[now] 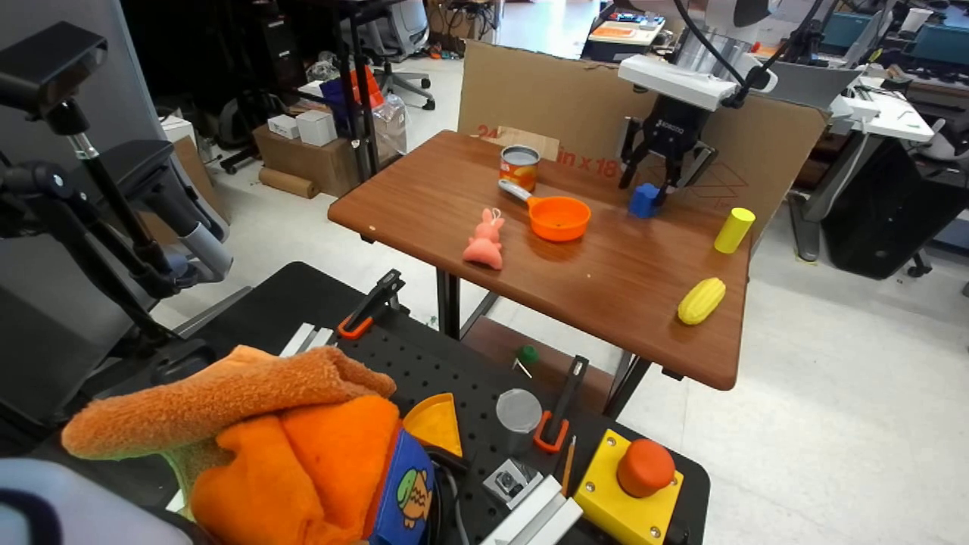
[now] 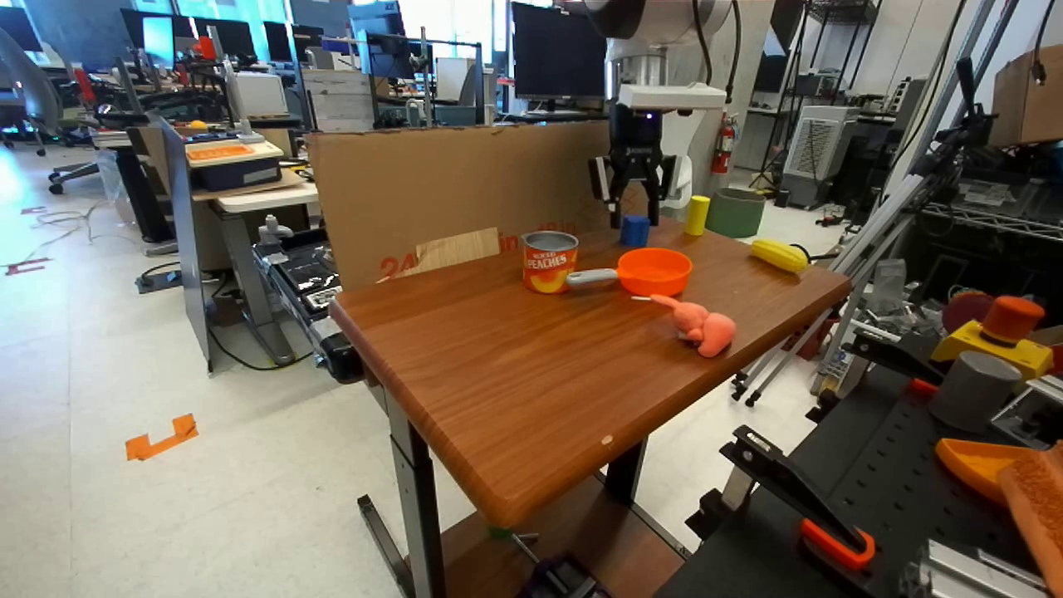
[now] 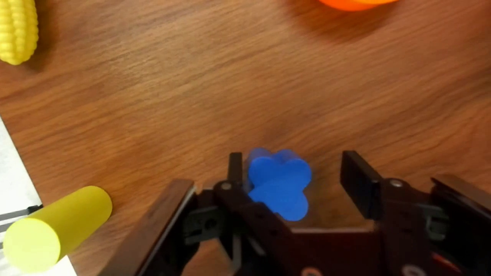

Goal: Remove the blue block from the orange pan and put it on the table

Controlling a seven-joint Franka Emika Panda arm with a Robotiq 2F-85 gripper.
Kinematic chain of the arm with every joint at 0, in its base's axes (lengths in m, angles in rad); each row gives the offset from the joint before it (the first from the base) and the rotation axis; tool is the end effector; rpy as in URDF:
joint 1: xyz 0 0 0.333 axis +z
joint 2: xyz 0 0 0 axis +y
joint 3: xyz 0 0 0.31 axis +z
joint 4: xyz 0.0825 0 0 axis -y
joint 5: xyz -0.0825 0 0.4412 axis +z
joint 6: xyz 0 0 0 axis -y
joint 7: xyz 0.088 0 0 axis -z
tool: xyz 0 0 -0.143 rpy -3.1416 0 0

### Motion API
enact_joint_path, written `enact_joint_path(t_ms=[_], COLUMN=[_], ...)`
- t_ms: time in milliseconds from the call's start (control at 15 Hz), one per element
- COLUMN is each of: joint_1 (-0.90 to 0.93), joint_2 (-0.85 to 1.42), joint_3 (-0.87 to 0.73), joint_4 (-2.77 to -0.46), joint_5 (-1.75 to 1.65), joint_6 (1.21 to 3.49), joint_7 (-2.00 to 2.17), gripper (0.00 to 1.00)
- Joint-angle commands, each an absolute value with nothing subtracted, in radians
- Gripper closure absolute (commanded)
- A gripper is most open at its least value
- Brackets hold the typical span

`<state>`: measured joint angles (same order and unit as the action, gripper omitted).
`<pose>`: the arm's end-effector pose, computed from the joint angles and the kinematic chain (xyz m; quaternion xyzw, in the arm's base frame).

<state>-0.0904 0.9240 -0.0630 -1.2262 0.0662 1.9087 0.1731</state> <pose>0.7563 -0.1013 0.1224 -0.9788 0.1665 0.1196 0.0021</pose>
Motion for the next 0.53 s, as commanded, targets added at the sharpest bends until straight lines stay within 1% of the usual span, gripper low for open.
enact_joint_path(t_ms=[0, 133, 200, 333, 467], joint_1=[-0.065, -0.052, -0.061, -0.055, -0.058], joint_2=[0.746, 0.653, 0.792, 0.748, 0.764], joint_3=[-0.053, -0.058, -0.059, -0.058, -0.059], joint_4=[-1.403, -1.494, -1.341, -1.370, -1.366], joint_5=[0.070, 0.063, 0.067, 0.066, 0.066], joint_6=[1.909, 1.920, 1.906, 1.904, 1.905], joint_7=[0.164, 0.169, 0.171, 0.172, 0.171], gripper=[0.02, 0.00, 0.00, 0.00, 0.00])
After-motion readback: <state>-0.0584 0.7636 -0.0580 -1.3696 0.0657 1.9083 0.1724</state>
